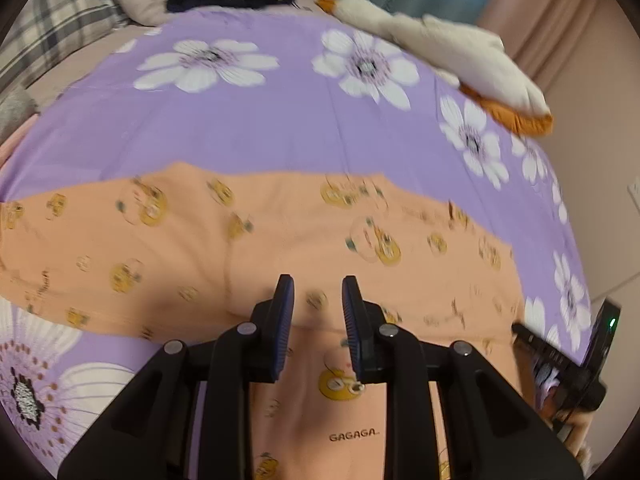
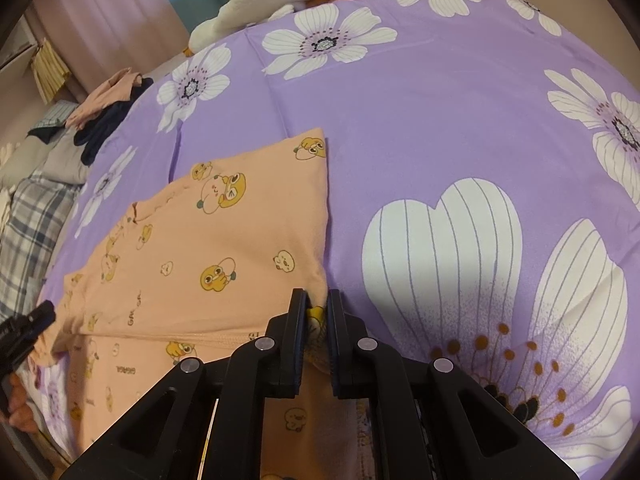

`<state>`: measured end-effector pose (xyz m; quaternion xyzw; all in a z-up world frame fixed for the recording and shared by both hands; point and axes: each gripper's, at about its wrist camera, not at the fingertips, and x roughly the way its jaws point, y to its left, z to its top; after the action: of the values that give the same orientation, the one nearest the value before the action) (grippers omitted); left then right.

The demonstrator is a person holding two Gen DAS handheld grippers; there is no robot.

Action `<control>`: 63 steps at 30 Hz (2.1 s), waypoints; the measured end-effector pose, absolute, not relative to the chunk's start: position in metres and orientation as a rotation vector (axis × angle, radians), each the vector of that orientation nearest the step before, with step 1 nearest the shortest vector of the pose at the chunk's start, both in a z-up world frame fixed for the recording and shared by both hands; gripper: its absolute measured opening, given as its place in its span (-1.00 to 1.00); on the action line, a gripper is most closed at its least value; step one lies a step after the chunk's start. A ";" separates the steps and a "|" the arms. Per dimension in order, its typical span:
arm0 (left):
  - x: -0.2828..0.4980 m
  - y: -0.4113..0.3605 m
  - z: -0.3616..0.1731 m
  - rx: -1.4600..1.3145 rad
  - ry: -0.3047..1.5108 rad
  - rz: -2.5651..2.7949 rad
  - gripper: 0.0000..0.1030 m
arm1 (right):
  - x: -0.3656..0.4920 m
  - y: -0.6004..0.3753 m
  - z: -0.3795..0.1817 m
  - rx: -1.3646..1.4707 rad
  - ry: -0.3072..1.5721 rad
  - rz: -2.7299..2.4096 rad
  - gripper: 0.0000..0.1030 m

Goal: Fold small clothes
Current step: 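Open both tools and lift them off the sleeper, then move the left tool to the other sleeve cuff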

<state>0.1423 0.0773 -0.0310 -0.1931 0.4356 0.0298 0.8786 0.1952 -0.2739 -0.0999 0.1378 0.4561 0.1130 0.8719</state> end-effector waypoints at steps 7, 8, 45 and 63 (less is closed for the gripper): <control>0.146 0.065 -0.070 -0.388 1.009 0.094 -0.55 | 0.196 -0.274 -0.100 0.288 0.952 0.236 -0.86; 0.145 0.064 -0.069 -0.381 1.000 0.097 -0.55 | 0.196 -0.274 -0.100 0.287 0.952 0.236 -0.86; 0.030 0.109 0.017 -0.474 0.735 0.235 0.91 | 0.124 -0.224 0.023 0.220 0.645 0.288 0.61; 0.004 0.134 0.011 -0.459 0.709 0.290 0.99 | 0.099 -0.195 0.010 0.197 0.635 0.279 0.98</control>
<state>0.0037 0.1335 0.0115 -0.2221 0.3428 0.1403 0.9019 0.0988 -0.1953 0.0099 0.0965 0.3108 0.1367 0.9356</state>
